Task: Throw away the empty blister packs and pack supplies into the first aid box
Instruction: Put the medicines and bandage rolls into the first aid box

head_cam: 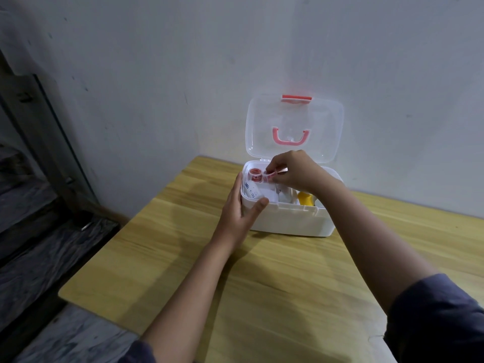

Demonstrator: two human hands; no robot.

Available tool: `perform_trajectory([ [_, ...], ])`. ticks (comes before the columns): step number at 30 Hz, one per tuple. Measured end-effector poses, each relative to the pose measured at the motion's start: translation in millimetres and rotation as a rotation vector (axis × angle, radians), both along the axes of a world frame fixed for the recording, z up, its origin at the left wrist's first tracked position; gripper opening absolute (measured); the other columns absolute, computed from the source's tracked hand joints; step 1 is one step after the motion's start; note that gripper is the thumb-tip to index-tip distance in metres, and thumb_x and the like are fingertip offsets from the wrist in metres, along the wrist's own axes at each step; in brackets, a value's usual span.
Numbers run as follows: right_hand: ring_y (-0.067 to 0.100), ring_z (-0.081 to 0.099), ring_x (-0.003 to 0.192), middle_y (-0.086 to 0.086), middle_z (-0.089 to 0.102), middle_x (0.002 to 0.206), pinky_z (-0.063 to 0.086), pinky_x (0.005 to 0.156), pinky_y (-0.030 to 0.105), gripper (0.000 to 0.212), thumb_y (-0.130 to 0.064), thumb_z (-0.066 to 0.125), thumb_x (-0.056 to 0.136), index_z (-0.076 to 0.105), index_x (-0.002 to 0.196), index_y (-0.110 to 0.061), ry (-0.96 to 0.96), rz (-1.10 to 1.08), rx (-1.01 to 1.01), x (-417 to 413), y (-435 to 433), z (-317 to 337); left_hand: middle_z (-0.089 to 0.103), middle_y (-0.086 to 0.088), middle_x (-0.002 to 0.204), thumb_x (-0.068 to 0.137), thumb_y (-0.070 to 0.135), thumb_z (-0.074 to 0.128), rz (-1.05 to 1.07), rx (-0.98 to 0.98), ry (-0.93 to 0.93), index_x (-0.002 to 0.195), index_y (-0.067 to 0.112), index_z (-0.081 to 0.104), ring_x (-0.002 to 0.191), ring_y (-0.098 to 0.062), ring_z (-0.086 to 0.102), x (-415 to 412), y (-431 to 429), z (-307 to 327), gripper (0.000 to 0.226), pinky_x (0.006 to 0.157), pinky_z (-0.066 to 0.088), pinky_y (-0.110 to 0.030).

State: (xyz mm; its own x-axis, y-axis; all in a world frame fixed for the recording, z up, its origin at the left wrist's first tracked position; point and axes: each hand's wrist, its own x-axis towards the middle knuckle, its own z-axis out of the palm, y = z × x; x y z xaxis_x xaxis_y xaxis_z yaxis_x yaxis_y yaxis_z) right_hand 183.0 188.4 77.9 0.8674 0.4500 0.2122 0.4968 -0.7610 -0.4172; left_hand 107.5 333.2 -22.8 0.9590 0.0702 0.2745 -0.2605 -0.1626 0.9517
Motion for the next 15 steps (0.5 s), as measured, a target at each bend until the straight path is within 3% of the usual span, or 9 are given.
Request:
perform_trajectory([
  [3,0.022,0.065,0.088,0.005,0.068,0.091,0.054,0.08,0.033,0.019,-0.017,0.078,0.071,0.072,0.086,-0.009,-0.012,-0.018,0.014,1.3,3.4,-1.8,0.038,0.006,0.154,0.074,0.062,0.06,0.004,0.001,-0.004,0.153,0.031,0.017,0.138,-0.008,0.04,0.4,-0.1,-1.1,0.095,0.113,0.038,-0.038],
  [7,0.018,0.054,0.087,0.006,0.054,0.096,0.04,0.073,0.024,0.02,-0.024,0.071,0.078,0.071,0.093,-0.011,-0.044,-0.014,-0.067,1.6,7.1,0.7,0.041,0.004,0.152,0.074,0.064,0.061,0.009,-0.002,0.001,0.153,0.032,0.018,0.136,-0.011,0.043,1.5,-0.4,-3.1,0.096,0.11,0.042,-0.041],
  [15,0.024,0.065,0.088,0.012,0.072,0.096,0.05,0.076,0.027,0.017,-0.015,0.072,0.077,0.072,0.09,-0.004,-0.009,-0.016,-0.045,1.0,10.0,5.1,0.046,0.008,0.148,0.079,0.057,0.062,-0.008,-0.01,-0.018,0.151,0.031,0.023,0.133,-0.006,0.047,1.1,-0.4,-1.6,0.087,0.11,0.043,-0.039],
])
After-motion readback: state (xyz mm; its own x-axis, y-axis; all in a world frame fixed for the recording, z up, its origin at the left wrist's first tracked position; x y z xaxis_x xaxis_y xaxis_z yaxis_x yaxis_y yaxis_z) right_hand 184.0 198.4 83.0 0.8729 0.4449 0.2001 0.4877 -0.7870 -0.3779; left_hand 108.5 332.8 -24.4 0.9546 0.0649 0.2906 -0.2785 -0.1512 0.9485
